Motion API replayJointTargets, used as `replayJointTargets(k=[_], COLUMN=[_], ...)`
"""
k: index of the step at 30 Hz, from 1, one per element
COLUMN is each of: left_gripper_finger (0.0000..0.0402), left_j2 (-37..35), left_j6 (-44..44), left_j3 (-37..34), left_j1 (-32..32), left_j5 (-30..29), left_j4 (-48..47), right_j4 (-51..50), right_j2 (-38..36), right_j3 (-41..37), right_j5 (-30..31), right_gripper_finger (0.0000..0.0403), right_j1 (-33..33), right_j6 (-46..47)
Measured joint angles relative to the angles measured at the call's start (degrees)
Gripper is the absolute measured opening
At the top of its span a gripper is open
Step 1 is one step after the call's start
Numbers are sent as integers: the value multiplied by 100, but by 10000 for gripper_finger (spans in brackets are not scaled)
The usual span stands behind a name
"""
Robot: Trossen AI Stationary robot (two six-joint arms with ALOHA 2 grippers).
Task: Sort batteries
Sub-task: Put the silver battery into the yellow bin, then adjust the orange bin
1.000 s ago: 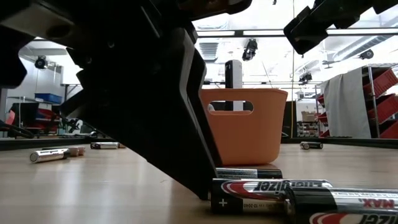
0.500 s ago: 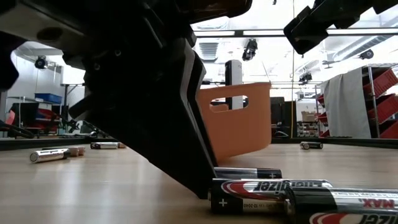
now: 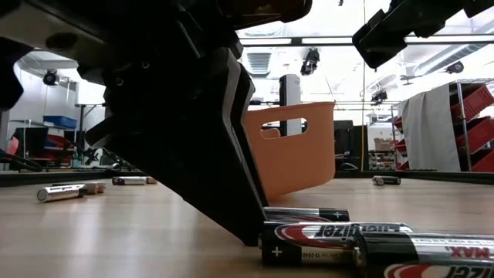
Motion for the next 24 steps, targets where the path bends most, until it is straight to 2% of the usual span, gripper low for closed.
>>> replayJointTargets(k=[13,19,24], left_gripper_finger=[77,77,77], left_j2=[0,-6,-7], left_j6=[26,26,94], left_j3=[403,411,411], left_j1=[4,4,2], left_j5=[-15,-25,-47], left_j4=[-690,-694,-675], right_j4=[0,0,-11], right_j2=[0,0,0], right_j3=[-2,-41,-131], right_j5=[34,593,1342], right_gripper_finger=[161,150,128], right_j1=[0,2,0], right_j6=[-1,-31,-41])
